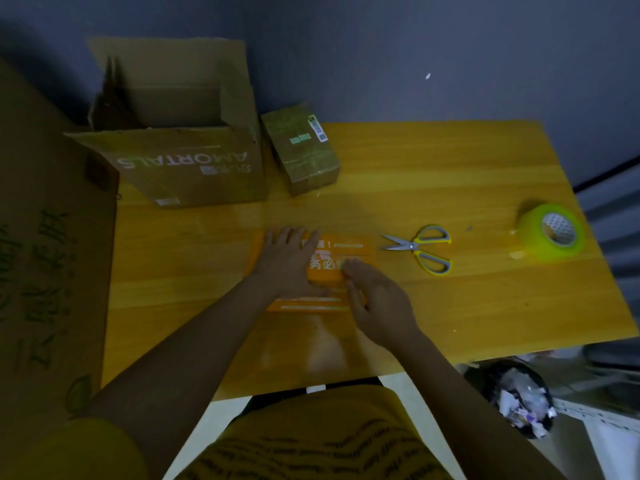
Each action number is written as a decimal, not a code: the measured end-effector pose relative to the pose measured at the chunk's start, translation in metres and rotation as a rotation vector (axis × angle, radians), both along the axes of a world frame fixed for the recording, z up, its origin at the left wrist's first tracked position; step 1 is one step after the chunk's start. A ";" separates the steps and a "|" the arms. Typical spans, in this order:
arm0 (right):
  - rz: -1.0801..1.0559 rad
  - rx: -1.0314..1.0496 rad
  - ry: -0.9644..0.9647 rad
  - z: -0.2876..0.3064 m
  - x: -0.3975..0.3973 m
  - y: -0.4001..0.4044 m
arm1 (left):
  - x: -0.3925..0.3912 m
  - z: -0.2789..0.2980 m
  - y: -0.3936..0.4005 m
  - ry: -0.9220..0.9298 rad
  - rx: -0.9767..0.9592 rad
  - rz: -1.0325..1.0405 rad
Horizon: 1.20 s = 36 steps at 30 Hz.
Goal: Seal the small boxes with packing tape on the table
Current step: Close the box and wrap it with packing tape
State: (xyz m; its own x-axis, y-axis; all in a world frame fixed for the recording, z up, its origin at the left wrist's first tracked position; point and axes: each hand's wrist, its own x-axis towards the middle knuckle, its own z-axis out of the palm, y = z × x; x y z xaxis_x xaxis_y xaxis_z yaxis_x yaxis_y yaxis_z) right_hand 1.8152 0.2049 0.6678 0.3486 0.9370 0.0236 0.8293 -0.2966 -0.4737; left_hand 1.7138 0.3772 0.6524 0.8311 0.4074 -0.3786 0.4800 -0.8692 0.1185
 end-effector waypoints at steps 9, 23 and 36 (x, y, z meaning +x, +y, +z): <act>-0.039 -0.245 -0.138 -0.033 0.048 0.117 | 0.017 -0.021 0.012 -0.257 0.073 0.278; -0.315 -0.024 0.257 -0.054 0.002 0.023 | 0.021 -0.022 0.014 -0.138 -0.085 0.465; -0.378 -0.174 0.596 -0.044 0.074 0.050 | 0.032 0.004 -0.004 -0.230 -0.401 0.810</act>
State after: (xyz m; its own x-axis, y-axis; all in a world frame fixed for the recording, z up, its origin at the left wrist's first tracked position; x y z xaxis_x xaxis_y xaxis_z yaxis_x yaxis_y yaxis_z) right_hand 1.8890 0.2554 0.6234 0.5563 0.7228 -0.4099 0.2709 -0.6241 -0.7329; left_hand 1.7462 0.3733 0.6569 0.4230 0.7702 -0.4774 0.8494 -0.1536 0.5049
